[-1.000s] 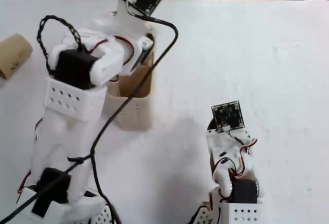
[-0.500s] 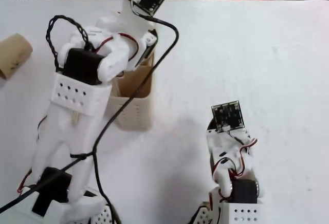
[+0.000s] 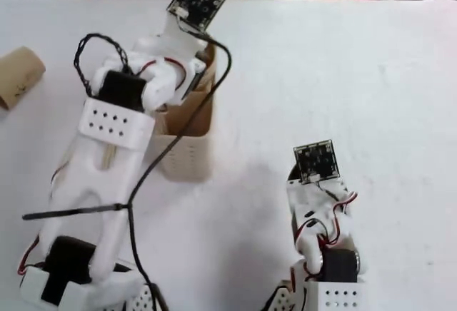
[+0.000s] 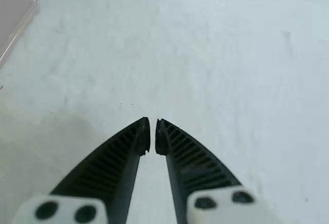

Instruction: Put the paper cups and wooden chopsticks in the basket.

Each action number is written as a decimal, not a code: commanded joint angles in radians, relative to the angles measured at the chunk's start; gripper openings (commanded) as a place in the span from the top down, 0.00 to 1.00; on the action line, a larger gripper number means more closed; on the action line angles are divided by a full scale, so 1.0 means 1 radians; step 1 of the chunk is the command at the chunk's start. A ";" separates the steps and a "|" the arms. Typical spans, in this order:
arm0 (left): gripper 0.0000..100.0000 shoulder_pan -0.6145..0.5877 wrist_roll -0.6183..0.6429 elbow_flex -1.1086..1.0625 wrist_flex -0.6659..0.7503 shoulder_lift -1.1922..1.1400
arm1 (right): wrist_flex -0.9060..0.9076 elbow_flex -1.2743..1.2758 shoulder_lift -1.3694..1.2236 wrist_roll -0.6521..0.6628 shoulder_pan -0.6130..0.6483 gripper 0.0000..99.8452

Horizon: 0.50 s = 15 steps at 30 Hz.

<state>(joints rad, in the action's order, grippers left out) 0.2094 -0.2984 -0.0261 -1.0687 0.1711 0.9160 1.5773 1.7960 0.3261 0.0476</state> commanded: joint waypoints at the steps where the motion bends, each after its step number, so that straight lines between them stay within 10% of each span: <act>1: 0.88 0.002 0.006 -0.064 0.061 0.015 | -0.016 -0.003 0.007 -0.002 -0.012 0.96; 15: 0.88 -0.099 0.008 0.316 -0.190 0.173 | -0.016 -0.002 0.007 -0.002 -0.012 0.96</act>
<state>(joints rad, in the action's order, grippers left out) 0.1481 -0.3000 0.1596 -1.1960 0.2432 0.9160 1.5819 1.7960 0.3261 0.0476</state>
